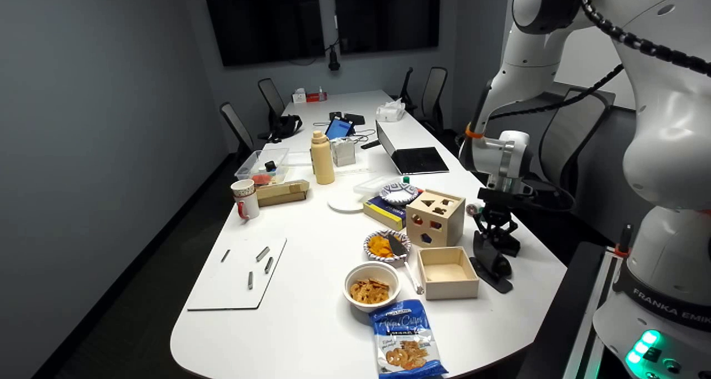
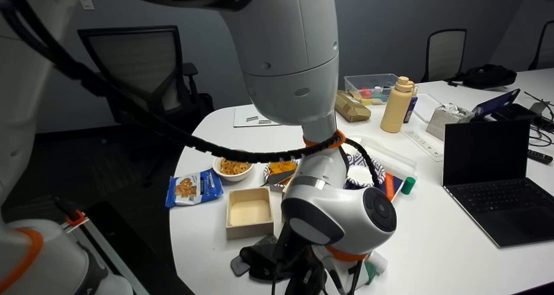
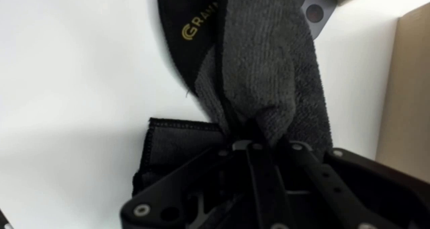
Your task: Use the dark grey towel to wipe the remote control.
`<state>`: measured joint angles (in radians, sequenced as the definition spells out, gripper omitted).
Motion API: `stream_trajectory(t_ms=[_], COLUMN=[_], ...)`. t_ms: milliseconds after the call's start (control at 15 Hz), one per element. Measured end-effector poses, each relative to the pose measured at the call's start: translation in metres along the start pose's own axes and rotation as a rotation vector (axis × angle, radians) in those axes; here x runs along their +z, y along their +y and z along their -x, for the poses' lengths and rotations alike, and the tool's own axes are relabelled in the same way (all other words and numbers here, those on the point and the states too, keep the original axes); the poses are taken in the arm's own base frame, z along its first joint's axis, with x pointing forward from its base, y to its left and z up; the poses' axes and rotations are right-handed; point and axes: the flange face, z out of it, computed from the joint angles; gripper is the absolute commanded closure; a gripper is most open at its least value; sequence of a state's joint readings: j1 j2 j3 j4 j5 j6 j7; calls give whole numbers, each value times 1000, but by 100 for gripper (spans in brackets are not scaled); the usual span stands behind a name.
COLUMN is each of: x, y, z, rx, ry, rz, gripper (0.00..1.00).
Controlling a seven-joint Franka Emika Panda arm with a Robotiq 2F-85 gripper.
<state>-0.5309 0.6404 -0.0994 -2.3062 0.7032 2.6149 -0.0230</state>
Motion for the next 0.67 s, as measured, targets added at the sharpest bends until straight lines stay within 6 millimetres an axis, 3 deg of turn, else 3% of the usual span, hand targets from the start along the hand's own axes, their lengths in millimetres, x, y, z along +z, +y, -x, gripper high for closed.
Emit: stream_trajectory(t_ms=[333,667], x=[-3,-17], y=[-10,-15], z=[3,20], rx=[-14,-67], ry=[87,169], rz=[-20,23], gripper=[98,98])
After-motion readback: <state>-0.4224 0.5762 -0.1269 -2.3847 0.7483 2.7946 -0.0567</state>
